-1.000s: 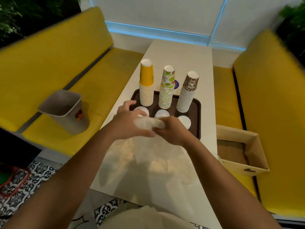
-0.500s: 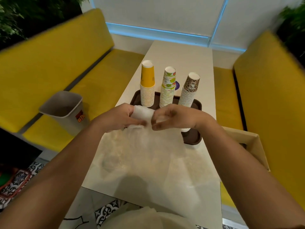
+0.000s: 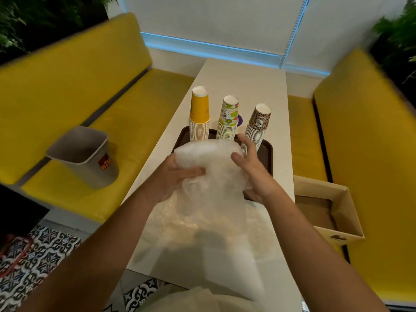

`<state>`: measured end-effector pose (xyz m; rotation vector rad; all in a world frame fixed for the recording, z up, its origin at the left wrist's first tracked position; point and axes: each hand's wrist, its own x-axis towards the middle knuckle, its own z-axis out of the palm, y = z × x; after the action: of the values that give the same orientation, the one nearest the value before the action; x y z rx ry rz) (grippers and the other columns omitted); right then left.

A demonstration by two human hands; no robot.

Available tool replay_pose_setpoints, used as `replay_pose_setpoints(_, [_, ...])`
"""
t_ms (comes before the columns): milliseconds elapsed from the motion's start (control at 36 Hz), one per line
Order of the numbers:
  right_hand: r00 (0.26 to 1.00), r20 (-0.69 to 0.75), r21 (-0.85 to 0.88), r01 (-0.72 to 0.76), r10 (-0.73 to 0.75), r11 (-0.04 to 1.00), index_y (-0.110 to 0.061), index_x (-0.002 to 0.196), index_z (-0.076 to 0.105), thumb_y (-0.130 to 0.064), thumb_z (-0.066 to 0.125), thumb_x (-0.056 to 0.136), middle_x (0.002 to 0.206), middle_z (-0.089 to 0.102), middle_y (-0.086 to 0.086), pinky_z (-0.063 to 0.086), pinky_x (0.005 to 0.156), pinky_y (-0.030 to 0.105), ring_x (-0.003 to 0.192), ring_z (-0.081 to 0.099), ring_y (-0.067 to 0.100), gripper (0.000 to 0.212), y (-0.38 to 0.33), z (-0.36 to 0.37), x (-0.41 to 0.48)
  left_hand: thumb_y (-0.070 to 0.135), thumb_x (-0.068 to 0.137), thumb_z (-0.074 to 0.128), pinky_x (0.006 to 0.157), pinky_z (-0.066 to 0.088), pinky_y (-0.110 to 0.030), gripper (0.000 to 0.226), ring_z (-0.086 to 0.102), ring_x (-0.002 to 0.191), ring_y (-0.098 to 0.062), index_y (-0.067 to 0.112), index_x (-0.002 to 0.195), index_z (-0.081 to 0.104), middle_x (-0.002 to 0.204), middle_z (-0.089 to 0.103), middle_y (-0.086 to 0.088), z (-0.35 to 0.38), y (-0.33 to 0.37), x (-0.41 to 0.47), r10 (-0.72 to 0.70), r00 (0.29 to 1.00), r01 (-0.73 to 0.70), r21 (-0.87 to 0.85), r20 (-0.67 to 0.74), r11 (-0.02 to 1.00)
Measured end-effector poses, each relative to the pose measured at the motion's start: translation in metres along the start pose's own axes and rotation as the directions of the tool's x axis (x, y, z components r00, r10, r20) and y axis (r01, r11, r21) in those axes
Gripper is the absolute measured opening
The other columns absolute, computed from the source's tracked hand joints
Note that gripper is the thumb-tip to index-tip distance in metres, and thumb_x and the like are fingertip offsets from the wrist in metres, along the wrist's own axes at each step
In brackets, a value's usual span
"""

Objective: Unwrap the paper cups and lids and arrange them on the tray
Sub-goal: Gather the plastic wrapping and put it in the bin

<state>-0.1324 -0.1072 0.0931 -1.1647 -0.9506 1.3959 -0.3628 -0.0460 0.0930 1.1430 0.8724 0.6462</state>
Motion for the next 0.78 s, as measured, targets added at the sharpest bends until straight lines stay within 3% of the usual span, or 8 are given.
replay_pose_setpoints(111, [0.982, 0.155, -0.047, -0.102, 0.108, 0.994, -0.012, 0.147, 0.051, -0.014, 0.077, 0.094, 0.131, 0.068, 0.022, 0.062, 0.078, 0.049, 0.113, 0.069, 0.037, 0.059, 0.021, 0.01, -0.006, 0.019, 0.08, 0.088, 0.095, 0.059, -0.053, 0.066, 0.07, 0.117, -0.031, 0.016, 0.14, 0.059, 0.128, 0.072, -0.009, -0.001, 0.008, 0.004, 0.07, 0.996, -0.068, 0.041, -0.051, 0.997])
replay_pose_setpoints(222, [0.998, -0.052, -0.09, -0.024, 0.019, 0.996, -0.002, 0.113, 0.069, -0.002, 0.066, 0.099, 0.096, 0.073, 0.024, 0.062, 0.067, 0.037, 0.078, 0.07, 0.029, 0.015, 0.024, 0.023, -0.009, 0.038, 0.077, 0.08, 0.092, 0.061, -0.046, 0.066, 0.072, 0.115, -0.025, 0.026, 0.137, 0.057, 0.123, 0.076, -0.001, 0.003, 0.014, 0.001, -0.011, 1.0, 0.011, -0.038, 0.006, 0.999])
replay_pose_setpoints(333, [1.0, -0.004, -0.055, -0.007, 0.007, 0.998, 0.004, 0.123, 0.065, 0.0, 0.055, 0.103, 0.111, 0.068, 0.037, 0.062, 0.074, 0.04, 0.088, 0.069, 0.037, 0.023, 0.025, 0.023, -0.006, 0.023, 0.086, 0.081, 0.087, 0.063, -0.047, 0.063, 0.07, 0.117, -0.023, 0.029, 0.142, 0.054, 0.126, 0.073, -0.002, 0.005, 0.004, -0.006, -0.055, 0.998, 0.054, 0.07, 0.011, 0.996])
replay_pose_setpoints(444, [0.987, 0.096, 0.331, -0.155, 0.13, 0.931, -0.008, 0.122, 0.068, 0.007, 0.057, 0.095, 0.1, 0.075, 0.012, 0.062, 0.066, 0.037, 0.084, 0.073, 0.026, 0.032, 0.02, 0.021, -0.012, 0.018, 0.08, 0.085, 0.067, 0.064, -0.038, 0.058, 0.074, 0.107, -0.024, 0.017, 0.132, 0.062, 0.115, 0.076, -0.005, 0.002, 0.003, -0.005, -0.061, 0.998, 0.061, -0.087, -0.001, 0.994])
replay_pose_setpoints(500, [0.97, 0.091, 0.411, -0.241, 0.223, 0.879, -0.012, 0.11, 0.07, 0.003, 0.052, 0.101, 0.091, 0.074, 0.008, 0.061, 0.063, 0.033, 0.076, 0.07, 0.021, 0.025, 0.022, 0.018, -0.014, 0.005, 0.079, 0.08, 0.077, 0.064, -0.034, 0.043, 0.073, 0.106, -0.022, 0.022, 0.115, 0.063, 0.104, 0.074, -0.002, -0.005, -0.003, -0.007, -0.104, 0.994, 0.105, -0.068, 0.017, 0.992])
replay_pose_setpoints(611, [0.967, -0.083, 0.003, -0.241, 0.241, 0.97, -0.02, 0.09, 0.069, -0.004, 0.058, 0.101, 0.085, 0.072, -0.007, 0.054, 0.071, 0.031, 0.075, 0.068, 0.01, 0.022, 0.018, 0.015, -0.013, 0.016, 0.078, 0.065, 0.103, 0.055, -0.042, 0.033, 0.064, 0.119, -0.032, 0.026, 0.109, 0.064, 0.1, 0.069, 0.003, -0.017, 0.001, -0.012, -0.135, 0.99, 0.136, 0.018, -0.041, 0.991])
replay_pose_setpoints(694, [0.95, 0.284, 0.069, -0.151, 0.126, 0.986, -0.012, 0.082, 0.083, 0.006, 0.07, 0.082, 0.093, 0.078, -0.005, 0.06, 0.074, 0.028, 0.086, 0.075, 0.012, 0.022, 0.003, 0.005, -0.014, 0.021, 0.073, 0.085, 0.062, 0.059, -0.019, 0.023, 0.069, 0.079, -0.017, 0.02, 0.091, 0.071, 0.083, 0.071, -0.001, -0.014, 0.02, -0.017, -0.146, 0.989, 0.145, -0.084, -0.01, 0.986])
replay_pose_setpoints(778, [0.816, 0.572, 0.182, -0.226, 0.084, 0.957, -0.018, 0.143, 0.063, -0.019, 0.082, 0.083, 0.148, 0.058, 0.012, 0.052, 0.104, 0.043, 0.132, 0.059, 0.03, 0.063, -0.016, -0.024, -0.009, 0.006, 0.097, 0.06, 0.071, 0.058, -0.026, 0.005, 0.062, 0.092, -0.022, 0.01, 0.1, 0.062, 0.104, 0.06, -0.016, -0.007, 0.041, -0.014, -0.227, 0.97, 0.226, 0.024, 0.09, 0.974])
